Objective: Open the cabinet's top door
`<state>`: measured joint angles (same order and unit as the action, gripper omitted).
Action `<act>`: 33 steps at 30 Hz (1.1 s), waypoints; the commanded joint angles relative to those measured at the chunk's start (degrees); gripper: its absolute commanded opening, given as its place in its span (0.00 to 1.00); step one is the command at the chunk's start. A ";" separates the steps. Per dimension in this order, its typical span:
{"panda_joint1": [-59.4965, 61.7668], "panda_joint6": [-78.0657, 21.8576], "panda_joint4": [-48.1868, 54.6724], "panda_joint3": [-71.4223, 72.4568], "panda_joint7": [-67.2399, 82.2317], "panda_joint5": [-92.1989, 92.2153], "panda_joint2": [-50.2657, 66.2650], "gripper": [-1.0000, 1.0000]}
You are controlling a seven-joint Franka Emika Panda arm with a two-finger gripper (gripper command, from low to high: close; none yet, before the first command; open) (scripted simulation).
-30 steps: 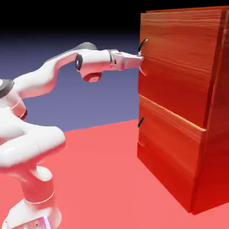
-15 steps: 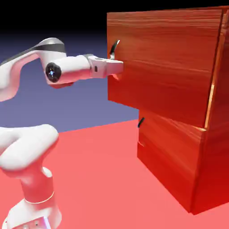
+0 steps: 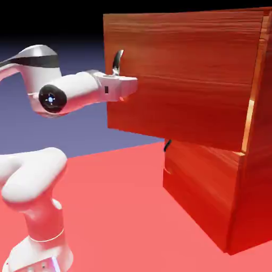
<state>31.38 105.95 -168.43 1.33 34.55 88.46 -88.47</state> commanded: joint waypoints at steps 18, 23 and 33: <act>-10.26 -26.32 15.91 -37.38 9.91 -31.36 20.73 0.00; -19.51 -34.79 25.69 -47.74 12.33 -38.10 28.12 0.00; -40.27 -48.58 44.60 -65.16 14.11 -45.54 36.45 0.00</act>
<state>-8.89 57.31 -123.83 -63.83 48.66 42.91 -52.02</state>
